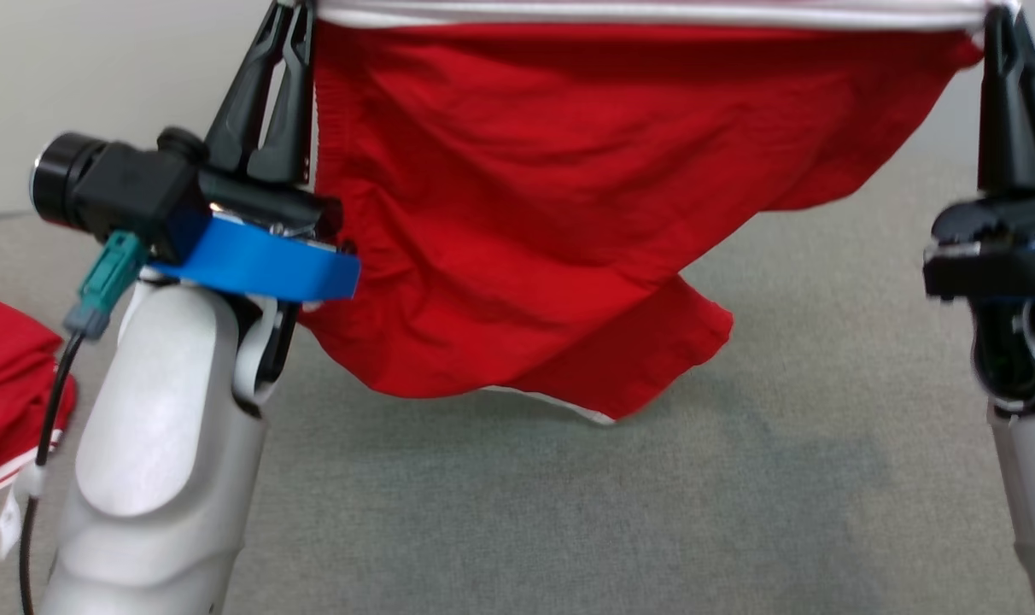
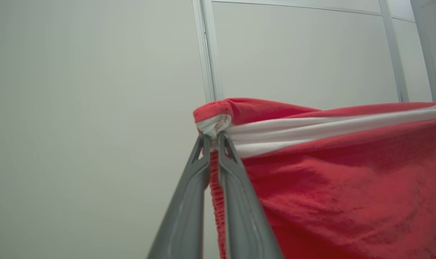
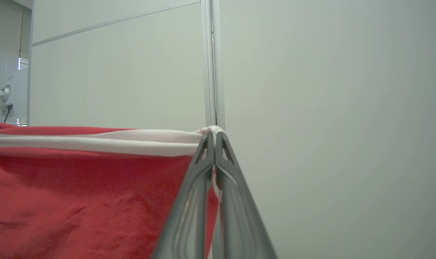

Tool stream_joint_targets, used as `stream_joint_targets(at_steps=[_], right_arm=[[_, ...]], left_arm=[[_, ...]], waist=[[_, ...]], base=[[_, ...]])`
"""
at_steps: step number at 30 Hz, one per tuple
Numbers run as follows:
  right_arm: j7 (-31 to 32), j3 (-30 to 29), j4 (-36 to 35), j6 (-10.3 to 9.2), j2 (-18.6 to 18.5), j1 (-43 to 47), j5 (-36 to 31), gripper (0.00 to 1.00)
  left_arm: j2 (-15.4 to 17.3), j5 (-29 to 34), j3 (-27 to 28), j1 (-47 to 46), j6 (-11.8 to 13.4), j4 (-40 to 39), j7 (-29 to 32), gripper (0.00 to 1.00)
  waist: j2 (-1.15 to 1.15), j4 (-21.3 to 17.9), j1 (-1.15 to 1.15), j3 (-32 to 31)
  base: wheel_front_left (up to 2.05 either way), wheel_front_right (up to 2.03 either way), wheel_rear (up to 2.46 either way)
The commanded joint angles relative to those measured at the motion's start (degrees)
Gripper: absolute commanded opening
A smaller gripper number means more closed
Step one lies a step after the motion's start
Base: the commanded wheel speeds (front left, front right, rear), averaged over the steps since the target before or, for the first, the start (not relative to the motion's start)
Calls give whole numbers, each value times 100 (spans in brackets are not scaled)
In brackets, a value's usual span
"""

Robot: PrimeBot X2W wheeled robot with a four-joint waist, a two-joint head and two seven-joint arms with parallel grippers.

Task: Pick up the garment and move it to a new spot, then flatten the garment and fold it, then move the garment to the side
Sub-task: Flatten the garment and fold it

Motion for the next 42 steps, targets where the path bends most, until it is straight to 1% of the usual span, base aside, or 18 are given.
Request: stream_joint_targets(at_steps=[1,3,4,6,10,14,17,21,25,30,32,33,35,37,42], right_arm=[[-22,-26,114,-11,-61,-224,62,0],[-22,-16,285,-11,-19,-475,124,0],[-21,-39,363,-11,11,-633,131,0],[-22,-15,453,-10,-52,-989,-7,0],[-22,-181,598,-10,-32,-1725,-248,0],[-22,-411,681,-11,79,-2312,-473,0],[-22,-393,663,-10,135,-2415,-573,0],[-22,-291,739,-10,240,-1889,-517,0],[-22,-106,821,-11,269,-1024,-485,0],[-27,164,975,-11,304,209,-435,0],[-26,194,999,-11,349,663,-396,0],[-26,194,999,-11,349,663,-396,0],[-26,167,972,-10,435,1274,-394,0],[-25,188,935,-9,513,1657,-457,0],[-24,152,940,-8,787,2441,-480,0]], left_arm=[[1,13,25,-187,49,118,29,0],[-37,44,-1,-401,76,356,58,0],[-85,62,-15,-534,128,455,54,0],[-154,143,-74,-846,181,705,55,0],[-274,266,-93,-1653,324,1116,-87,0],[-335,384,-57,-2310,451,1469,-187,0],[-448,306,-1,-2409,485,1600,-208,0],[-509,119,87,-1735,409,1723,-212,0],[-569,-110,169,-712,316,1941,-209,0],[-612,-363,32,578,197,2247,-211,0],[-619,-507,-197,999,155,2298,-211,0],[-619,-507,-197,999,155,2298,-211,0],[-622,-860,-408,1483,152,2180,-211,0],[-629,-966,-572,1766,139,2118,-211,0],[-629,-1215,-562,2396,264,1973,-212,0]], waist=[[1,88,0,249],[1,93,0,513],[1,87,0,660],[1,81,0,939],[1,50,0,1432],[1,2,0,1669],[1,-27,0,1690],[1,-68,0,1610],[1,-90,0,1469],[1,-97,0,1225],[1,-77,0,1102],[1,-77,0,1102],[1,-46,0,885],[1,-33,0,737],[1,-67,0,300]], base=[[0,0,0],[0,0,0],[0,0,0],[0,0,0],[0,0,0],[0,0,0],[0,0,0],[0,0,0],[0,0,0],[0,0,0],[0,0,0],[0,0,0],[0,0,0],[0,0,0],[0,0,0]])
